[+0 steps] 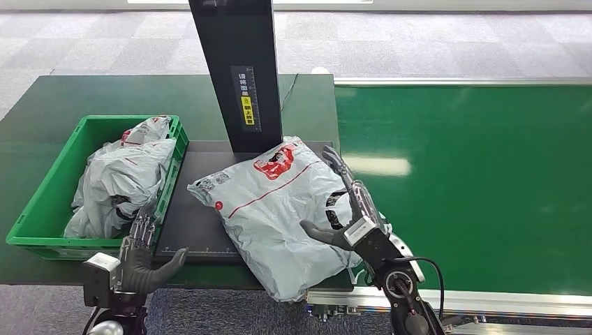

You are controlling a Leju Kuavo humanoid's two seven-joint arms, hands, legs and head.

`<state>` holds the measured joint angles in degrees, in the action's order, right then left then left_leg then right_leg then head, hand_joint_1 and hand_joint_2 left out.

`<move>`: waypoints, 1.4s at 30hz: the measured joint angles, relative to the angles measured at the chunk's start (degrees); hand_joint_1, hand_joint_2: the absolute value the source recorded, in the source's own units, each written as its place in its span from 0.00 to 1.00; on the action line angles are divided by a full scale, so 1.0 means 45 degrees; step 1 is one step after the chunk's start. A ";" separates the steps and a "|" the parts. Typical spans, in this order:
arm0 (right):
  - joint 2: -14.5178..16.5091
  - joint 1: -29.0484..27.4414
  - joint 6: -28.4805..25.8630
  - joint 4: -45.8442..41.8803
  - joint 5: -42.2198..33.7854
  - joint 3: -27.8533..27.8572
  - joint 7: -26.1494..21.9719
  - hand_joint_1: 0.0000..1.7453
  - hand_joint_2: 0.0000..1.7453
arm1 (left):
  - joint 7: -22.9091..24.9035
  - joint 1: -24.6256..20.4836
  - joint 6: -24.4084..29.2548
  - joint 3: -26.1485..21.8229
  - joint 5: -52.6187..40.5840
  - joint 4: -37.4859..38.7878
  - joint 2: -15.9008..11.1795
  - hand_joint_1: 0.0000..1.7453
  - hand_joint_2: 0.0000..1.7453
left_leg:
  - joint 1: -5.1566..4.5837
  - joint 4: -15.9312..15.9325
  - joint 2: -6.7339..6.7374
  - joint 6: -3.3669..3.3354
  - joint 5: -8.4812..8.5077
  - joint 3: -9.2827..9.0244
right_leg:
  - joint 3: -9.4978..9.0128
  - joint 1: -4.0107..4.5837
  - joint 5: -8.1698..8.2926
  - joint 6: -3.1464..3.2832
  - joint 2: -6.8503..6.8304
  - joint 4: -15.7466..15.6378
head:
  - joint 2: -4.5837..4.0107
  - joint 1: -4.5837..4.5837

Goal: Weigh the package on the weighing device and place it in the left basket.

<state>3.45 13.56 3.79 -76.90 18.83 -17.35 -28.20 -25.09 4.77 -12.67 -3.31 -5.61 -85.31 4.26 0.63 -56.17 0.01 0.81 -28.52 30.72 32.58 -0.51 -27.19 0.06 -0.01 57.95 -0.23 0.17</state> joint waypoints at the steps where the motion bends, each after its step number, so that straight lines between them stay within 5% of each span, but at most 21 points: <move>1: 0.0022 -0.0006 -0.0146 -0.0007 -0.0271 0.0051 -0.0158 0.00 1.00 | -0.0135 0.0013 0.0241 0.0047 -0.0510 -0.0107 0.0001 0.00 1.00 | 0.0000 -0.0001 0.0000 0.0000 0.0000 0.0000 | 0.0003 0.0000 0.0000 0.0000 0.0000 0.0000 | 0.0001 -0.0001; 7: 0.0211 -0.0133 -0.0839 -0.0249 -0.1594 0.0382 -0.0802 0.00 1.00 | -0.0995 -0.0494 0.1029 0.1347 -0.3092 -0.0741 -0.0068 0.00 1.00 | -0.0001 -0.0003 -0.0002 0.0000 0.0000 0.0000 | 0.0005 -0.0001 0.0002 -0.0001 -0.0002 -0.0001 | 0.0001 -0.0002; 14: 0.0603 -0.0123 -0.1043 -0.0442 -0.1931 0.0529 -0.0950 0.00 1.00 | -0.0968 -0.2016 0.0650 0.4460 -0.3888 -0.0395 -0.0096 0.00 1.00 | -0.0001 -0.0007 -0.0003 -0.0001 0.0002 -0.0006 | 0.0000 -0.0002 0.0008 -0.0005 -0.0001 -0.0001 | 0.0002 -0.0002; 21: 0.0885 -0.0055 -0.1233 -0.0636 -0.1926 0.0765 -0.0805 0.00 1.00 | 0.1031 -0.3968 0.0541 0.6560 -0.4768 0.1739 0.0162 0.00 1.00 | -0.0001 -0.0008 -0.0001 -0.0001 0.0002 -0.0006 | 0.0001 -0.0002 0.0009 -0.0005 0.0001 0.0000 | 0.0001 -0.0002; 34: 0.1060 -0.0244 -0.1228 -0.1174 -0.1680 0.1507 -0.0462 0.00 1.00 | 0.3733 -0.6314 -0.0121 0.8471 -0.7188 0.6239 0.0200 0.01 1.00 | -0.0002 -0.0009 -0.0002 -0.0001 0.0002 -0.0001 | 0.0004 -0.0003 0.0010 -0.0005 0.0001 0.0000 | -0.0001 -0.0002; 38: 0.1060 -0.0441 -0.1227 -0.1462 -0.1591 0.1745 -0.0326 0.00 1.00 | 0.4011 -0.6726 -0.0023 0.8870 -0.7637 0.7136 0.0215 0.92 1.00 | -0.0002 -0.0008 -0.0002 -0.0001 0.0002 -0.0006 | -0.0004 -0.0003 0.0010 -0.0005 0.0001 0.0000 | -0.0001 -0.0005; 42: 0.1055 -0.0614 -0.1227 -0.1701 -0.1550 0.1935 -0.0304 0.00 1.00 | 0.4004 -0.6966 0.0158 0.9028 -0.7814 0.7568 0.0233 0.99 1.00 | -0.0001 -0.0006 -0.0003 -0.0001 0.0002 -0.0022 | -0.0024 -0.0003 0.0010 -0.0004 0.0000 -0.0001 | 0.0001 -0.0002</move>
<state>8.20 10.80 -1.73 -84.56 11.85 -8.64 -29.57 -7.07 -26.58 -11.96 37.32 -40.77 -51.26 5.31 0.63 -56.20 0.00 0.80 -28.51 30.62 32.47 -0.52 -27.15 0.04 -0.01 57.94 -0.22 0.16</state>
